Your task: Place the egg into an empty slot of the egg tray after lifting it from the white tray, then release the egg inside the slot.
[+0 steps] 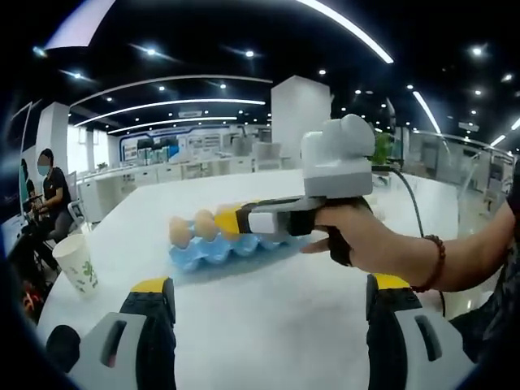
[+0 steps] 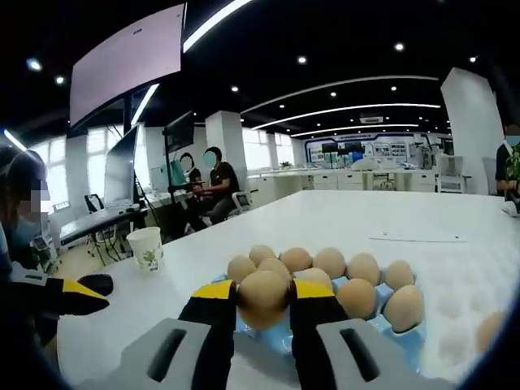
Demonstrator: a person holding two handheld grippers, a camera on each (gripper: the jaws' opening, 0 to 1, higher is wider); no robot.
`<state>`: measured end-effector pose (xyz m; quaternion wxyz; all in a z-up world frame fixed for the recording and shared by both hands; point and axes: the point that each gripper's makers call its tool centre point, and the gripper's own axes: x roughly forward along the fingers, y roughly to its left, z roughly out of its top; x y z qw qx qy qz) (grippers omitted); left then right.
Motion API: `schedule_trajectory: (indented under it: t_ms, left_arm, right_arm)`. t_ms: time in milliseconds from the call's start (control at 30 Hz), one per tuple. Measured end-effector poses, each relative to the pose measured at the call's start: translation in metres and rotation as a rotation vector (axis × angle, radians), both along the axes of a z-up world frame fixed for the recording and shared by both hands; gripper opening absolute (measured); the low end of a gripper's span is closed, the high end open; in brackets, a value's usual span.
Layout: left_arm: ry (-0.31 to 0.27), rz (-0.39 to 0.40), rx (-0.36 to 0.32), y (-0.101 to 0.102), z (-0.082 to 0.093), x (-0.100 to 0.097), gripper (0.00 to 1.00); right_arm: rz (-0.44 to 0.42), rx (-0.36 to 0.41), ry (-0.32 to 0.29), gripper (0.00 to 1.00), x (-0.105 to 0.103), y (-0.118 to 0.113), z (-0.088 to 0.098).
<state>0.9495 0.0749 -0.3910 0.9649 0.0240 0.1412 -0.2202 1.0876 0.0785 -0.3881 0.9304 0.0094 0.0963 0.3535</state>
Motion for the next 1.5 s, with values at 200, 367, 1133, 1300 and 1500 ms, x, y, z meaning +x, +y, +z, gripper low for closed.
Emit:
schedule_trajectory:
  t_ms: [200,367,1133,1300,1500]
  left_arm:
    - [0.001,0.005,-0.002,0.000,0.000,-0.002,1.00]
    - [0.014,0.010,0.003,0.003,-0.004,-0.002,1.00]
    - [0.027,0.037,-0.001,0.016,-0.009,-0.006,1.00]
    - [0.033,0.037,-0.001,0.016,-0.010,-0.005,1.00]
    - [0.032,0.034,-0.001,0.014,-0.010,-0.005,1.00]
  right_arm:
    - [0.049,-0.026,-0.022,0.26,-0.003,0.018,0.000]
    - [0.111,-0.025,-0.026,0.26,-0.004,0.035,0.000]
    - [0.180,-0.113,-0.013,0.27,-0.001,0.069,-0.034]
    - [0.181,-0.126,-0.022,0.27,0.000,0.070,-0.038]
    - [0.189,-0.151,-0.052,0.27,-0.003,0.070,-0.040]
